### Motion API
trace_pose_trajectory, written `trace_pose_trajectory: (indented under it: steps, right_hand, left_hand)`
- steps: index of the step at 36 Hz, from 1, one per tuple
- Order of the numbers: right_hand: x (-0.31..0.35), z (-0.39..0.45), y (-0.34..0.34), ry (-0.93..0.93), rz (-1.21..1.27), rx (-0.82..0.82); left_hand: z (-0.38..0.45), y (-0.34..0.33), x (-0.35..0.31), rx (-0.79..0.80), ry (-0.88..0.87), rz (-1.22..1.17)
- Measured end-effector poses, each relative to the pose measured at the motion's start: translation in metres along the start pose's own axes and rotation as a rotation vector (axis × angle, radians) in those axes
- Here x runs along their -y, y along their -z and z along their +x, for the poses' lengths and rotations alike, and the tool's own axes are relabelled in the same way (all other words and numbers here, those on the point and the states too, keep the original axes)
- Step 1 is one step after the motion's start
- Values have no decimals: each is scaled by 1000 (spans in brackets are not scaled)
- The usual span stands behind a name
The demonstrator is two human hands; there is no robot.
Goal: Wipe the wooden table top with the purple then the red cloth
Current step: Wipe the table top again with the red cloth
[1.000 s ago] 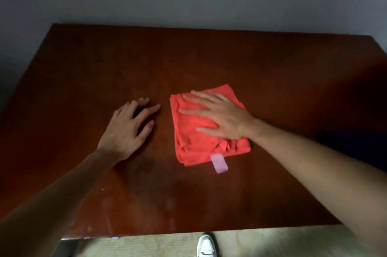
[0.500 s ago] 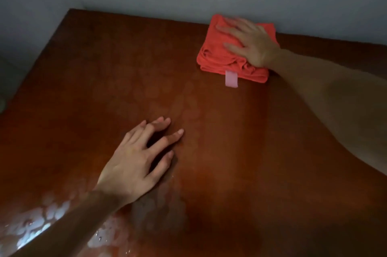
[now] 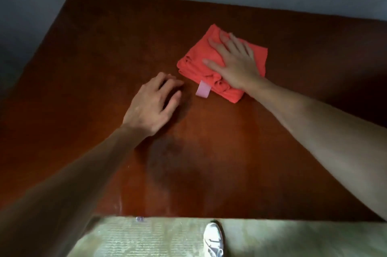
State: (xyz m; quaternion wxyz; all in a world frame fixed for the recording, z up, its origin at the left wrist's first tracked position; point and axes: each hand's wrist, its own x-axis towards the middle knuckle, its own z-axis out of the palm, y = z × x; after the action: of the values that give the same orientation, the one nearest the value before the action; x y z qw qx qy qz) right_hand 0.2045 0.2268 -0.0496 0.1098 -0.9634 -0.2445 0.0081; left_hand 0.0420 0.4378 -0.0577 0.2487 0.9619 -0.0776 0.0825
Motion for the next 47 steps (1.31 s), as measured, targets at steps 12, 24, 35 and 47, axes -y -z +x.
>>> trace_pose_trajectory:
  steps: [12,24,35,47]
  right_hand:
    - [115,-242,-25,318,-63,17]
    - [77,-129,-10,660,-43,185]
    - [42,76,-11,749,-118,161]
    - [41,215,-5,372,-37,92]
  left_hand:
    - [-62,52,30,68,19,229]
    - [-64,62,75,145,75,291]
    - [-62,60,80,171,88,199]
    - [-59,58,85,153,94,143]
